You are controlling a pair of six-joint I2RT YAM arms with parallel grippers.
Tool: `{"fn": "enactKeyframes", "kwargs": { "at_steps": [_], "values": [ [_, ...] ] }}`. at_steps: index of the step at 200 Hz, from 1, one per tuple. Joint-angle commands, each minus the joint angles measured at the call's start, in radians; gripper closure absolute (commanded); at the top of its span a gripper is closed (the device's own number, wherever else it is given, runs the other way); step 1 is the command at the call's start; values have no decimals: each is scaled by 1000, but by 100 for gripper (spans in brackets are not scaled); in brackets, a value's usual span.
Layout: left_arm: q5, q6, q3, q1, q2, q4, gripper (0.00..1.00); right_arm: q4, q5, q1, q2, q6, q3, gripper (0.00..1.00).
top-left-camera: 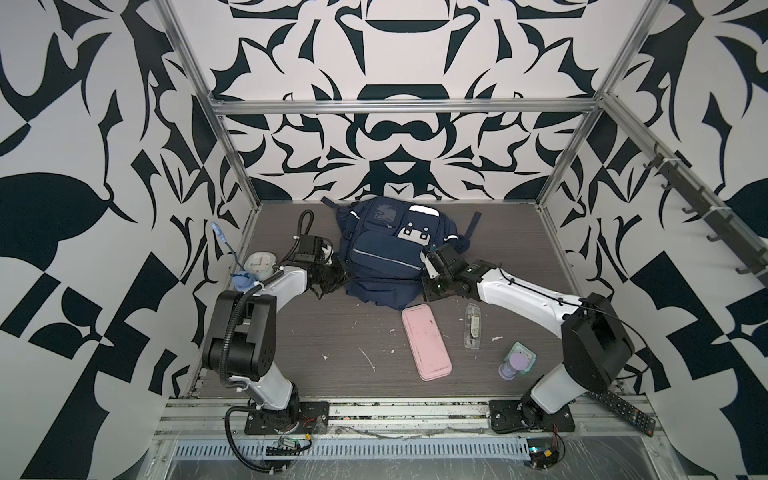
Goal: Pack the student bag
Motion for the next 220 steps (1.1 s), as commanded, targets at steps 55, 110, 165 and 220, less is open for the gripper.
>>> {"fn": "enactKeyframes", "kwargs": {
  "at_steps": [55, 110, 165, 220],
  "values": [
    [6, -18, 122, 7, 43, 32, 41, 0, 10, 125, 124, 27, 160, 100],
    [26, 20, 44, -3, -113, -63, 38, -14, 10, 152, 160, 14, 217, 100],
    [11, -38, -12, -118, -168, -55, 36, -22, 8, 163, 166, 5, 237, 100],
    [32, -139, -32, -201, -107, 48, 36, -19, 13, 170, 150, 10, 228, 100]
  ]
}}
